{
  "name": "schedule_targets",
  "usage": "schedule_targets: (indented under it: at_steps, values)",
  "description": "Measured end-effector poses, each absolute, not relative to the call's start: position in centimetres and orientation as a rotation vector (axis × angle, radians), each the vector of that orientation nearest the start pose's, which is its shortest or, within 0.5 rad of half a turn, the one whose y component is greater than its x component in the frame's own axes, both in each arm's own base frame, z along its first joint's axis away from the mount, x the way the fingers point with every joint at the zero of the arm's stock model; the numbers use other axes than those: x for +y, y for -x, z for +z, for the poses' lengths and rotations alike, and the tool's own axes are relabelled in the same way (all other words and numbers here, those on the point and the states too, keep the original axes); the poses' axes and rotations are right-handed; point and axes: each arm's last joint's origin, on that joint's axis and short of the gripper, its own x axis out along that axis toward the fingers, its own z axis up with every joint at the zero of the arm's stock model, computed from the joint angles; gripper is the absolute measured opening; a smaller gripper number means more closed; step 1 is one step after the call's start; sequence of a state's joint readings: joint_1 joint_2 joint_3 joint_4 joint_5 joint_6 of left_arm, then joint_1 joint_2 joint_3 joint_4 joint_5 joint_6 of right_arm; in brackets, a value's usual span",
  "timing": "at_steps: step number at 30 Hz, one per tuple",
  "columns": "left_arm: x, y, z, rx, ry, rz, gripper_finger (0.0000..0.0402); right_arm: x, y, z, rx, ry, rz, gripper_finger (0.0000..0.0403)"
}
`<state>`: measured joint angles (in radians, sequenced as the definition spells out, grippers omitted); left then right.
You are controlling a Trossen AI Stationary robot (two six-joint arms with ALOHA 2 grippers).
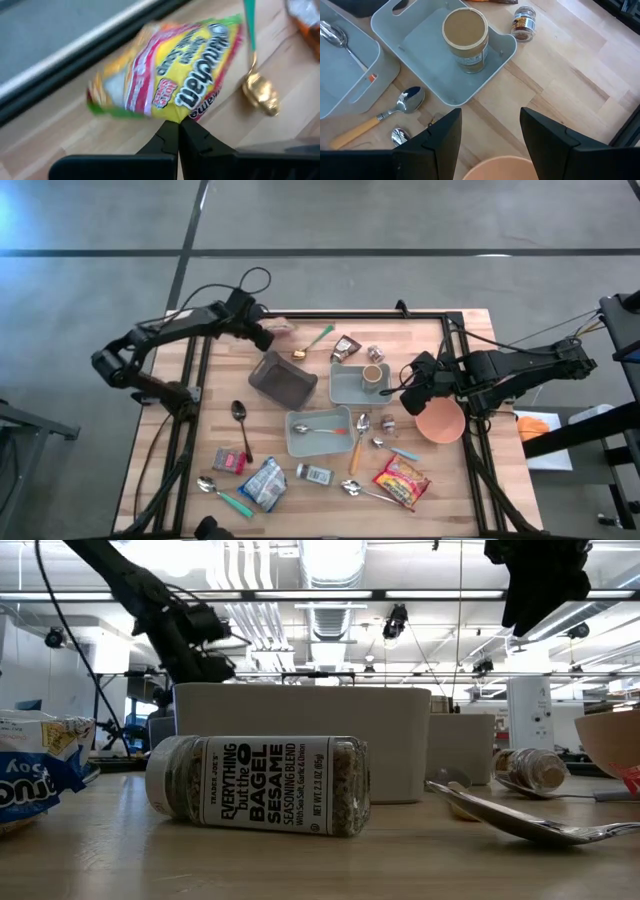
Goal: Pick & Place Food Item
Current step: Put the green noodle pack into the black bin
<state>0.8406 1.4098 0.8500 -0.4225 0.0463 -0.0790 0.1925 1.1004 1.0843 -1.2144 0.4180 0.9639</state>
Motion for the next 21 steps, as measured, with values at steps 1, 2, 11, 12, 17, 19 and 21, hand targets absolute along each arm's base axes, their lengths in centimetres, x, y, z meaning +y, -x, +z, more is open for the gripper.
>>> schedule_targets:
  at_steps: [1, 2, 11, 12, 17, 19, 21]
  values:
    - [20.0, -18.0, 20.9, 0.868, 0.493, 0.772, 0.0, 2.2, -17.7, 30.6, 0.955, -0.477, -0.722, 0.02]
    - [19.8, -17.9, 21.3, 0.853, 0.489, 0.778, 0.0, 2.2, -17.7, 30.6, 0.956, -0.475, -0.721, 0.02]
    - [18.2, -16.5, 25.2, 0.653, 0.522, 0.83, 0.0, 2.2, -17.7, 30.6, 0.957, -0.471, -0.719, 0.02]
    - [18.0, -16.3, 25.7, 0.627, 0.529, 0.834, 0.0, 2.2, -17.7, 30.6, 0.957, -0.471, -0.718, 0.02]
    - [16.6, -15.1, 28.1, 0.502, 0.532, 0.819, 0.0, 2.2, -17.7, 30.6, 0.957, -0.472, -0.718, 0.02]
    - [16.1, -14.7, 29.3, 0.448, 0.547, 0.804, 0.0, 2.2, -17.7, 30.6, 0.957, -0.472, -0.718, 0.02]
    - [15.5, -14.4, 30.7, 0.401, 0.57, 0.776, 0.0, 2.2, -17.7, 30.6, 0.957, -0.472, -0.718, 0.02]
